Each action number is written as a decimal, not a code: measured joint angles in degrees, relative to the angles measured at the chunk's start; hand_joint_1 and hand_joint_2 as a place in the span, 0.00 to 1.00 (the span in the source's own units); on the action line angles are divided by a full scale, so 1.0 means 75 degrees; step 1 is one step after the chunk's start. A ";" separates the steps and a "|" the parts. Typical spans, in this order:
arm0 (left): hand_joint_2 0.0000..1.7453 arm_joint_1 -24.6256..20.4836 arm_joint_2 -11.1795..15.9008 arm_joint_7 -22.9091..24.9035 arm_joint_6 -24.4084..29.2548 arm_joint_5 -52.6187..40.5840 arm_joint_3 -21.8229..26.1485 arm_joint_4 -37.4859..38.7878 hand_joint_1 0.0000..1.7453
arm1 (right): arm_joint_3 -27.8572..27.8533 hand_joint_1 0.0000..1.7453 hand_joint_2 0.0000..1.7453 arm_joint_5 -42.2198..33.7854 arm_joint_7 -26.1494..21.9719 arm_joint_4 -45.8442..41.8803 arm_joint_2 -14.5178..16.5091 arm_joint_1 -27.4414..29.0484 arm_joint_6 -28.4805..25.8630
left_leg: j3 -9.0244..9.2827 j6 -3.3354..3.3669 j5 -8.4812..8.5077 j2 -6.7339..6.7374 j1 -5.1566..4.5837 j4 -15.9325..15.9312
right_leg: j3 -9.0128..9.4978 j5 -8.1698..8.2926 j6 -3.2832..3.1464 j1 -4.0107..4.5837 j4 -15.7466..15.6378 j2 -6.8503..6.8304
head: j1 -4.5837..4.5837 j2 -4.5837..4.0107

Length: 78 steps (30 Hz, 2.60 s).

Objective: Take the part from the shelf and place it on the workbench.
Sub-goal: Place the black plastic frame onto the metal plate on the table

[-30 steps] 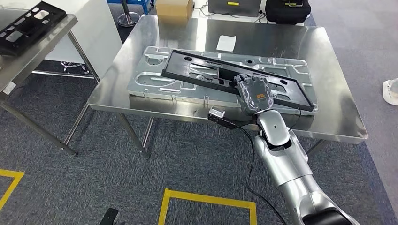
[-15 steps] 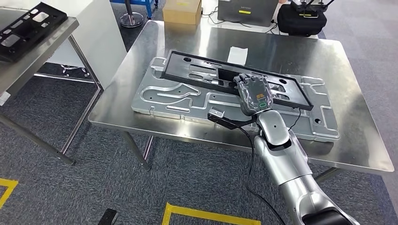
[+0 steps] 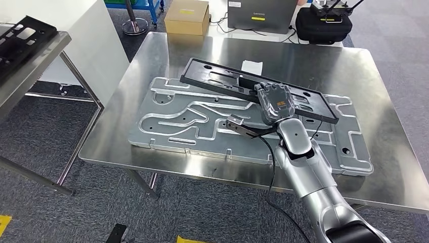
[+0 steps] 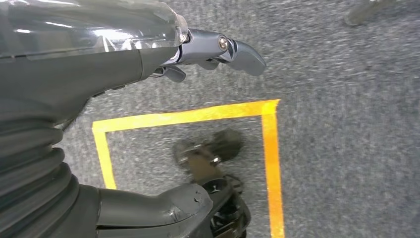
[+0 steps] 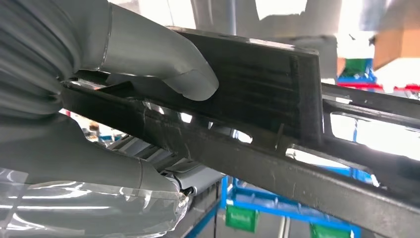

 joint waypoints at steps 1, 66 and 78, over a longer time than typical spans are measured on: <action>0.75 0.0010 0.0004 -0.0018 -0.0004 0.0004 -0.0001 0.0001 0.00 | -0.0003 0.00 1.00 -0.0015 0.0016 0.0084 -0.0006 0.0006 0.0060 | 0.0008 0.0044 0.0261 -0.0002 -0.0015 -0.0232 | 0.0005 -0.0048 0.0040 0.0005 0.0007 0.0008 | -0.0002 0.0000; 0.00 0.0751 0.0125 -0.0301 0.0140 0.1644 0.1304 0.0002 0.00 | -0.0697 0.00 0.50 -1.0846 -0.3695 -0.6728 0.0727 0.5457 0.2147 | 0.1114 0.0122 -0.0646 -0.0006 0.0076 -0.0269 | -0.0699 0.0393 0.0404 -0.0085 0.0278 -0.0195 | 0.0002 0.0000; 0.00 0.0870 0.0000 -0.0369 0.0299 0.1666 0.1853 0.0002 0.00 | -0.5108 0.00 0.00 -1.1806 -0.4182 -0.6922 0.2360 0.7431 0.4416 | 0.0095 0.0163 0.0240 0.0079 -0.0009 -0.0160 | 0.0792 -0.0675 0.0281 0.0001 0.0022 -0.0136 | 0.0075 0.0000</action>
